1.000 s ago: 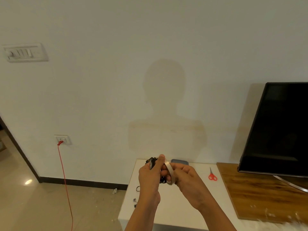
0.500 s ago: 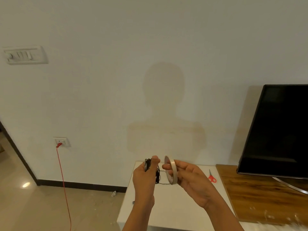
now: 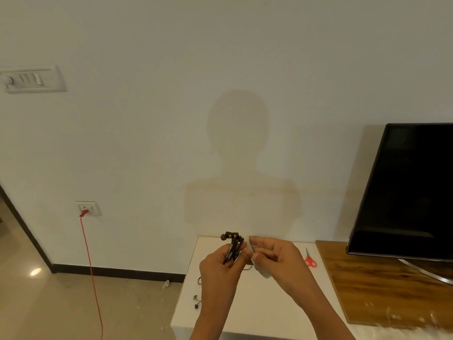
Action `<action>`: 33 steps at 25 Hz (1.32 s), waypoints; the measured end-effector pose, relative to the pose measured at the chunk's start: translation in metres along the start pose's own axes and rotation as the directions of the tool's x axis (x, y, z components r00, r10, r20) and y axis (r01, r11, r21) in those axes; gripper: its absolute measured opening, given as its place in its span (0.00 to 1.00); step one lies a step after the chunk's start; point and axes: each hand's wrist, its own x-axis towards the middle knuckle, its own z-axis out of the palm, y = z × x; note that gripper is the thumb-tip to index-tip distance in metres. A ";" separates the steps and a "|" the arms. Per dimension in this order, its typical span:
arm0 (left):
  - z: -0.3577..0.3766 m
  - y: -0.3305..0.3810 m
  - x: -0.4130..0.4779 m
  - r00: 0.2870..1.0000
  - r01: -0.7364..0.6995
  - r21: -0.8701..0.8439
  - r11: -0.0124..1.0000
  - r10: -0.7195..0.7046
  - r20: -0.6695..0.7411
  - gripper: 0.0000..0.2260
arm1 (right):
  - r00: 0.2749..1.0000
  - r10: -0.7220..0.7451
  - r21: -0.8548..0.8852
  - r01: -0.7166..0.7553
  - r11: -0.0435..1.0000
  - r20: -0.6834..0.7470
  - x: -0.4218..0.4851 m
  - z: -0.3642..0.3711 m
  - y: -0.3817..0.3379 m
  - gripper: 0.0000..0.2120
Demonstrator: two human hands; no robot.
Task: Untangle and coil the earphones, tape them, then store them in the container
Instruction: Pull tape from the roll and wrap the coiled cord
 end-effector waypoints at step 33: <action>0.007 -0.043 0.000 0.929 0.357 0.000 0.934 -0.355 0.102 0.10 | 0.995 -0.019 -0.411 -0.022 0.911 -0.097 0.002 0.020 0.030 0.06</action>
